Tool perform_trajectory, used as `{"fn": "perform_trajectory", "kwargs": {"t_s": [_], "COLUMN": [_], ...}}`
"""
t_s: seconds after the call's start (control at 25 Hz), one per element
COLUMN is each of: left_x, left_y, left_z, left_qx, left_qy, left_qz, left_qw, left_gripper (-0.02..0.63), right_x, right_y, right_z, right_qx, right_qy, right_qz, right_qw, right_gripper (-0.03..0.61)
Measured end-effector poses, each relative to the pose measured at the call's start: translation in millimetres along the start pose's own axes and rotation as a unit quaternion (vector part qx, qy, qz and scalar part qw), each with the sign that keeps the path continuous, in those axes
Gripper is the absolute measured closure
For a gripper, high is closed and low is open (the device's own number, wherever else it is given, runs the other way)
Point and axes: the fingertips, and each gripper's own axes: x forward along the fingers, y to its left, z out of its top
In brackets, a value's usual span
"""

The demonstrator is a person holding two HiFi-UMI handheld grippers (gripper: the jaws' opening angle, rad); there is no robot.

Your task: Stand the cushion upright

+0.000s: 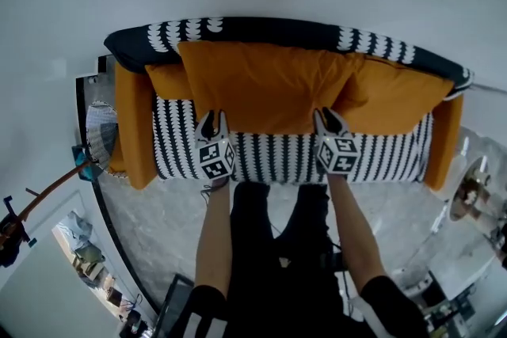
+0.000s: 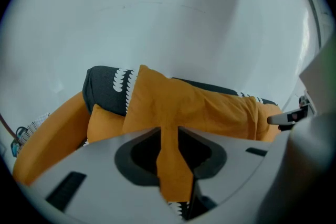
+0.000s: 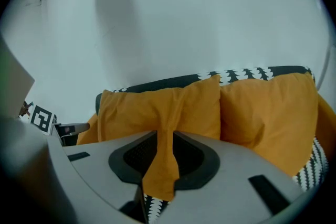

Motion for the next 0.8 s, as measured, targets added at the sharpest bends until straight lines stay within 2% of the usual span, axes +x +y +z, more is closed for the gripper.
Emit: {"fn": "perform_trajectory", "kwargs": {"t_s": [0.16,0.32,0.56,0.8], "left_x": [-27.1,-60.3,-110.0,-179.0], "left_y": [-25.5,-64.8,-129.6,-184.6], "left_z": [18.5,44.6,84.9,100.8], "left_qx": [-0.003,0.002,0.024,0.031], "left_qy": [-0.012,-0.032,-0.057,-0.075], "left_qz": [-0.014,-0.032,-0.074,-0.103], "left_qw": [0.9998,0.999,0.9953,0.9913], "left_gripper": [0.526,0.614,0.617,0.617], "right_x": [-24.7,-59.1,-114.5,-187.2], "right_y": [2.5,2.5,-1.8,-0.3], "right_z": [12.5,35.2,79.1,96.1], "right_qx": [0.01,0.017,0.008,0.007], "right_qy": [-0.006,-0.024,-0.066,-0.092], "right_qz": [0.011,0.015,0.018,0.031], "right_qw": [1.0,0.999,0.998,0.995], "right_gripper": [0.52,0.563,0.581,0.581]}}
